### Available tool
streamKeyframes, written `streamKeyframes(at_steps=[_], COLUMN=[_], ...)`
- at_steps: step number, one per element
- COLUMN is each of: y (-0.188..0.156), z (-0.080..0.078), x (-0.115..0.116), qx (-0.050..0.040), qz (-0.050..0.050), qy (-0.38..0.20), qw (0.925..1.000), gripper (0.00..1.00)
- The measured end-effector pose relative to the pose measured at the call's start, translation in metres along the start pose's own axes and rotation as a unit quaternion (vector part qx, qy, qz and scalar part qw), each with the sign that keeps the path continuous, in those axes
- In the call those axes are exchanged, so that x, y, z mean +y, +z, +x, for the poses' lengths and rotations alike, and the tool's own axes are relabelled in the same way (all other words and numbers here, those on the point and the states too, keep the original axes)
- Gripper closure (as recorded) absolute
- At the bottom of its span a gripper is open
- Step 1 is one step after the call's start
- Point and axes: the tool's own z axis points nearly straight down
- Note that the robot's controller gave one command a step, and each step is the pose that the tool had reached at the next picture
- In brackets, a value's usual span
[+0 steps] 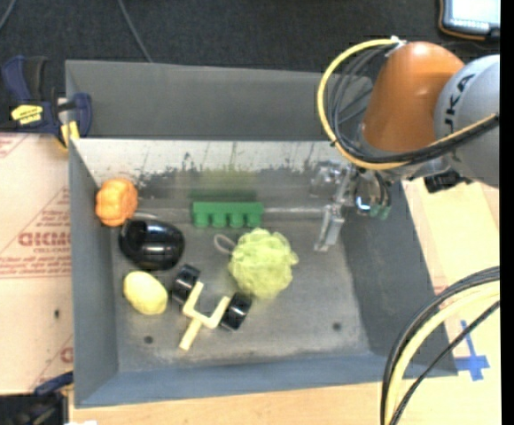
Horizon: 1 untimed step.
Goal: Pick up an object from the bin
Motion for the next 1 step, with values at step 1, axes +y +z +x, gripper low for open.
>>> streamKeyframes(at_steps=[1], y=[0.0349], z=[-0.0091], x=[-0.0099], qx=[0.0026], qz=[0.002], qy=[0.010], qw=[0.9999], gripper=[0.00])
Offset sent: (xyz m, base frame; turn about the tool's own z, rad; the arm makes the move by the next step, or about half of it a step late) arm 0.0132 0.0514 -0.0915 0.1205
